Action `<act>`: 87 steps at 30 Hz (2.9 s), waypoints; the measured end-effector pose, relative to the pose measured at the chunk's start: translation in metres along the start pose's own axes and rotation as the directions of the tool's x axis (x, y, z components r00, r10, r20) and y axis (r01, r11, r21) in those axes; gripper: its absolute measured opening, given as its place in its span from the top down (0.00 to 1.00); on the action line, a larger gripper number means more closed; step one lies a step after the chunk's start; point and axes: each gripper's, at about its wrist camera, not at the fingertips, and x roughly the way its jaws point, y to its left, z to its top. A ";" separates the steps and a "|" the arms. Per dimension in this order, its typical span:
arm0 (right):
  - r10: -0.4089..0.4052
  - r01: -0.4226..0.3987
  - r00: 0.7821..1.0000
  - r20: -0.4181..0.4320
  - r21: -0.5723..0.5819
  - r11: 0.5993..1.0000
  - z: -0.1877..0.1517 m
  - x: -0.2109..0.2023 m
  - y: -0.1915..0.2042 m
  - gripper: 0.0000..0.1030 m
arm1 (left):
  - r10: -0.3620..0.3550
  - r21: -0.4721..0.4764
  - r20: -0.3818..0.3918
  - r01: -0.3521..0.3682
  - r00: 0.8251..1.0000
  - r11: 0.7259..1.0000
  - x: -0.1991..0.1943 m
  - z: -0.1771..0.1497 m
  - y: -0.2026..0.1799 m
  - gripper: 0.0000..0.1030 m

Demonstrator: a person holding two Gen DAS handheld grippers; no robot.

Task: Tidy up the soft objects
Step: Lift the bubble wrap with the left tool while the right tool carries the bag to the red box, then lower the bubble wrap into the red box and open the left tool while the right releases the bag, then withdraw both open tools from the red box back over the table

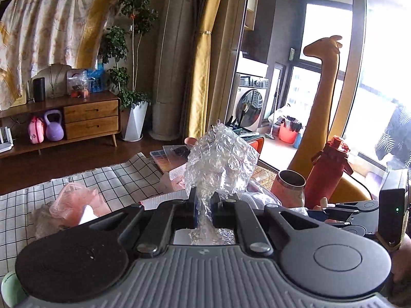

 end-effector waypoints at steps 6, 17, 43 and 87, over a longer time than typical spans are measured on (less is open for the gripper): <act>-0.040 0.040 0.998 -0.047 -0.007 0.999 0.004 0.037 -0.012 0.77 | 0.002 0.009 -0.076 -0.001 0.997 1.000 0.056 -0.002 -0.011 0.92; -0.019 0.013 0.989 -0.147 -0.047 0.999 0.013 0.095 -0.004 0.77 | 0.037 0.030 -0.236 -0.031 0.971 0.999 0.147 -0.021 -0.018 0.92; 0.077 -0.095 0.961 -0.267 -0.057 0.994 -0.011 0.145 0.008 0.73 | 0.054 0.097 -0.531 -0.003 0.846 0.995 0.248 -0.073 -0.023 0.92; 0.205 -0.204 0.976 -0.068 0.025 0.979 0.007 0.020 -0.019 0.17 | -0.015 -0.015 -0.396 0.009 0.918 1.000 0.147 -0.035 -0.015 0.27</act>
